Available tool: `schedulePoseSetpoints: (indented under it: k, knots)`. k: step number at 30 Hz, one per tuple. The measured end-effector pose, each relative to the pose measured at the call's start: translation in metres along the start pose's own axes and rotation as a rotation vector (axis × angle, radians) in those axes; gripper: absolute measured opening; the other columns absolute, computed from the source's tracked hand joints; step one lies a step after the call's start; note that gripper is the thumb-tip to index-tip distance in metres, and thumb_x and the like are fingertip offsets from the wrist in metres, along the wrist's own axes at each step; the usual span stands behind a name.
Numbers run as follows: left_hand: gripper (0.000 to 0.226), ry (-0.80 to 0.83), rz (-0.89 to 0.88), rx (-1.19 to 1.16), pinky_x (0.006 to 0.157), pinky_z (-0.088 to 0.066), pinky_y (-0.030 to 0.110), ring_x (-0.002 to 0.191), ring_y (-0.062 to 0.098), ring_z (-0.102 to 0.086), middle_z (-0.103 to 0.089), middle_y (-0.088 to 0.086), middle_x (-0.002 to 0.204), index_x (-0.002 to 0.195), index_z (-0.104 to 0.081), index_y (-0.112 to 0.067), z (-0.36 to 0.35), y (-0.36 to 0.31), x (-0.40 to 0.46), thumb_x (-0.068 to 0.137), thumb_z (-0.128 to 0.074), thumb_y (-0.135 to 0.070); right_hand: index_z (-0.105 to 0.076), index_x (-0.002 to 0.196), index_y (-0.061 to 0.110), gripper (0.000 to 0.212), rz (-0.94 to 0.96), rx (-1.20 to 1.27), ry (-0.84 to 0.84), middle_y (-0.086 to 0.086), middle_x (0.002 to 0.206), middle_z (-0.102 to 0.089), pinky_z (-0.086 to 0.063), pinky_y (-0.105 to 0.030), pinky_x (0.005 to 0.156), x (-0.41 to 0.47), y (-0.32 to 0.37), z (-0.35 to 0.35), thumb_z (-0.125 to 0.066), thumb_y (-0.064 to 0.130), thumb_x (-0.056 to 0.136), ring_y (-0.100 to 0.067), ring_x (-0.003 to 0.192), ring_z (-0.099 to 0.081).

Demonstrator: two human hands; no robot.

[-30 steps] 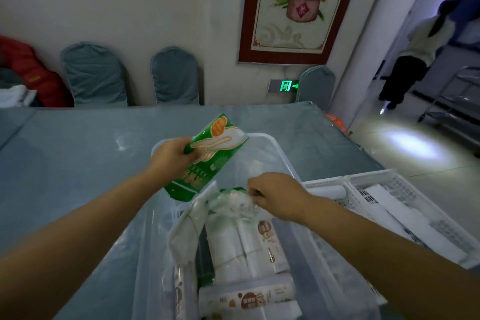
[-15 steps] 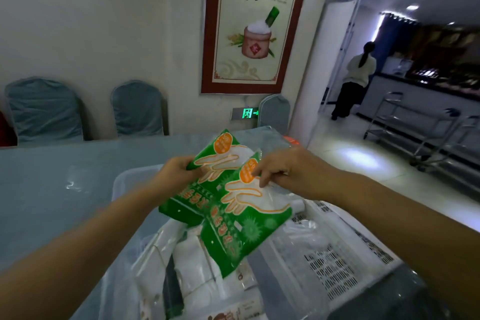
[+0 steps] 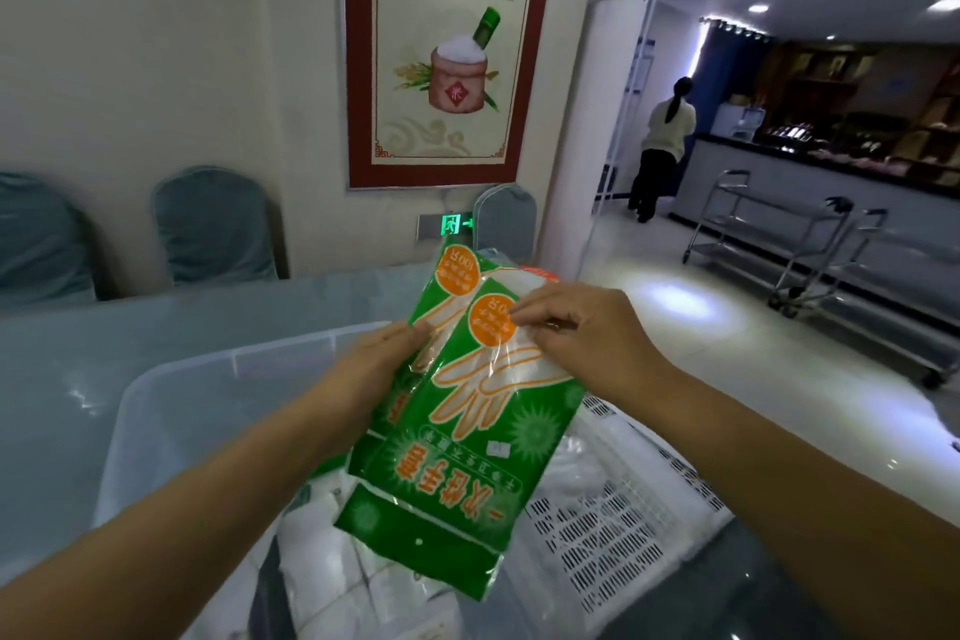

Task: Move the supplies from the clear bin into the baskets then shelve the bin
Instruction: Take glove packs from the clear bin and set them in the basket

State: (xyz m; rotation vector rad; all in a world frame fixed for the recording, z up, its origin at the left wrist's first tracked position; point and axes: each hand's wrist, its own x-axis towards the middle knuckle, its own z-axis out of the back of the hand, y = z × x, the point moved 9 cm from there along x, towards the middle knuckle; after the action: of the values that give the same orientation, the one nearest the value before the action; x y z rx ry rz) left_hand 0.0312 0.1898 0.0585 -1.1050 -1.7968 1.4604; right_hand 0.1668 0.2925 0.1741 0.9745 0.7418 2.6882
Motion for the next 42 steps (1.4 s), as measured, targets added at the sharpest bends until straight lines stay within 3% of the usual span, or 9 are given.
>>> schedulePoseSetpoints:
  k: [3, 9, 12, 15, 19, 25, 31, 37, 42]
  knots:
    - [0.033, 0.028, -0.046, 0.168, 0.061, -0.059, 0.037, 0.075, 0.032, -0.071, -0.075, 0.012, 0.087, 0.096, -0.065, -0.019, -0.033, -0.004, 0.009, 0.071, -0.070, -0.039, -0.074, 0.090, 0.004, 0.022, 0.041, 0.009, -0.083, -0.002, 0.093, -0.070, -0.043, -0.004, 0.083, -0.002, -0.024, 0.020, -0.066, -0.009, 0.075, -0.001, 0.088, -0.060]
    - [0.025, -0.063, -0.130, 0.590, 0.054, -0.053, 0.018, 0.068, 0.009, -0.071, -0.075, -0.013, 0.077, 0.089, -0.062, -0.028, -0.097, 0.002, 0.057, 0.071, -0.076, -0.017, -0.074, 0.093, 0.007, 0.027, 0.021, 0.125, -0.215, 0.012, 0.089, -0.065, -0.044, -0.005, 0.080, -0.002, -0.111, 0.069, -0.066, -0.009, 0.072, 0.010, 0.083, -0.059]
    - [0.022, -0.116, -0.163, 0.806, 0.059, -0.049, 0.012, 0.068, -0.002, -0.067, -0.072, -0.014, 0.071, 0.086, -0.063, -0.029, -0.129, 0.003, 0.091, 0.073, -0.076, -0.017, -0.068, 0.105, 0.015, 0.038, 0.009, 0.135, -0.171, 0.010, 0.099, -0.059, -0.048, -0.019, 0.088, -0.004, -0.163, 0.084, -0.071, -0.001, 0.071, -0.004, 0.094, -0.058]
    - [0.019, -0.226, -0.253, 1.151, 0.069, -0.053, 0.032, 0.076, 0.012, -0.066, -0.070, -0.005, 0.082, 0.090, -0.063, -0.025, -0.161, -0.005, 0.124, 0.073, -0.072, -0.024, -0.052, 0.124, 0.022, 0.058, 0.009, 0.031, -0.121, 0.011, 0.115, -0.047, -0.049, -0.020, 0.085, 0.000, -0.219, 0.099, -0.077, 0.010, 0.072, -0.007, 0.100, -0.053]
    - [0.016, -0.462, -0.329, 1.565, 0.065, -0.049, 0.036, 0.081, 0.031, -0.061, -0.068, 0.007, 0.087, 0.093, -0.058, -0.022, -0.181, -0.020, 0.157, 0.078, -0.062, -0.026, -0.042, 0.132, 0.020, 0.068, -0.104, 0.142, -0.002, 0.010, 0.114, -0.048, -0.040, -0.011, 0.080, 0.007, -0.292, 0.095, -0.075, 0.010, 0.073, -0.003, 0.099, -0.049]
    - [0.017, -0.666, -0.182, 1.484, 0.059, -0.031, 0.029, 0.081, 0.031, -0.060, -0.067, 0.008, 0.087, 0.093, -0.061, -0.022, -0.149, -0.012, 0.168, 0.077, -0.064, -0.026, -0.054, 0.124, 0.014, 0.049, -0.233, 0.158, 0.353, -0.005, 0.116, -0.058, -0.045, -0.032, 0.091, -0.030, -0.377, 0.013, -0.069, 0.006, 0.077, -0.017, 0.105, -0.055]
    - [0.009, -0.708, -0.028, 1.378, 0.054, -0.033, 0.026, 0.066, 0.019, -0.053, -0.059, -0.005, 0.071, 0.080, -0.058, -0.030, -0.106, 0.027, 0.168, 0.077, -0.064, -0.025, -0.057, 0.120, 0.020, 0.040, -0.278, 0.144, 0.602, 0.000, 0.119, -0.057, -0.039, -0.024, 0.092, -0.076, -0.406, -0.068, -0.064, 0.014, 0.081, -0.017, 0.110, -0.053]
    - [0.020, -0.604, 0.096, 1.288, 0.051, -0.032, 0.024, 0.061, 0.014, -0.050, -0.060, -0.003, 0.071, 0.091, -0.067, -0.022, -0.078, 0.060, 0.190, 0.072, -0.069, -0.023, -0.062, 0.115, 0.019, 0.036, -0.347, 0.143, 0.548, 0.001, 0.114, -0.060, -0.042, -0.027, 0.094, -0.079, -0.421, -0.079, -0.062, 0.006, 0.081, -0.016, 0.107, -0.054]
    - [0.017, -0.650, 0.011, 1.292, 0.050, -0.030, 0.023, 0.059, 0.015, -0.048, -0.056, -0.004, 0.070, 0.091, -0.065, -0.024, -0.057, 0.042, 0.206, 0.074, -0.066, -0.023, -0.061, 0.118, 0.017, 0.033, -0.266, -0.005, 0.614, -0.001, 0.122, -0.060, -0.037, -0.026, 0.096, -0.060, -0.424, -0.093, -0.058, 0.011, 0.086, -0.018, 0.114, -0.051]
